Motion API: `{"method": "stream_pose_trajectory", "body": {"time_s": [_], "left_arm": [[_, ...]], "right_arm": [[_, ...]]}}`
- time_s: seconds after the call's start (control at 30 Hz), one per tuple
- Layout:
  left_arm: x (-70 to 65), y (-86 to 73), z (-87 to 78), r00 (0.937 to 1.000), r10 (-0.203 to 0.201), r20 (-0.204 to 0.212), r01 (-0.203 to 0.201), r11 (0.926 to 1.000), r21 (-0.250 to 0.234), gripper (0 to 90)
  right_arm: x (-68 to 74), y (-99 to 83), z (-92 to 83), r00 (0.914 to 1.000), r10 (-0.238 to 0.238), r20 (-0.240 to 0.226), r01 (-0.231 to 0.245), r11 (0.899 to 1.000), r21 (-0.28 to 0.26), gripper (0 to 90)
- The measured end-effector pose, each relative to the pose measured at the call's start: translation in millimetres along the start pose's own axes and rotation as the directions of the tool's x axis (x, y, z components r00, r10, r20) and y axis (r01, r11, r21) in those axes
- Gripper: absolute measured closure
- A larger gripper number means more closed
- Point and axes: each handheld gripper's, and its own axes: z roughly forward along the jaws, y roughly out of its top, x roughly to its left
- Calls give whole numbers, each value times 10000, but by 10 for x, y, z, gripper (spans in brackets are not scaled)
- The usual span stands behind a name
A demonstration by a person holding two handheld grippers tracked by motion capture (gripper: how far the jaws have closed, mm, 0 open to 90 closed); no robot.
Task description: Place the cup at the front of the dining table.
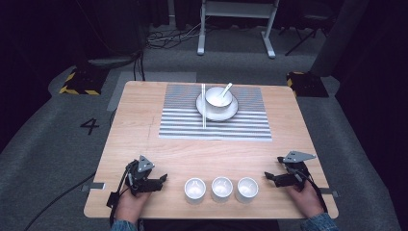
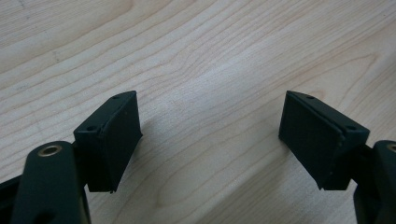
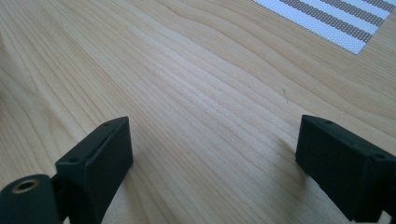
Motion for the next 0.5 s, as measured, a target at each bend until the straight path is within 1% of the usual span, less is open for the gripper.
{"method": "stream_pose_trajectory", "body": {"time_s": [0.2,0.37,0.4,0.5], "left_arm": [[3,5,5,10000,-57,30,57,10000,-6,213],[5,6,4,10000,-5,4,5,10000,1,213],[2,6,5,10000,-71,35,71,10000,14,213],[-2,13,9,10000,-81,2,81,10000,22,212]], "right_arm": [[0,0,0,10000,0,-1,0,10000,1,110],[0,0,0,10000,-2,0,2,10000,1,110],[0,0,0,10000,-1,0,1,10000,3,111],[0,0,-1,10000,-2,-1,2,10000,2,111]]}}
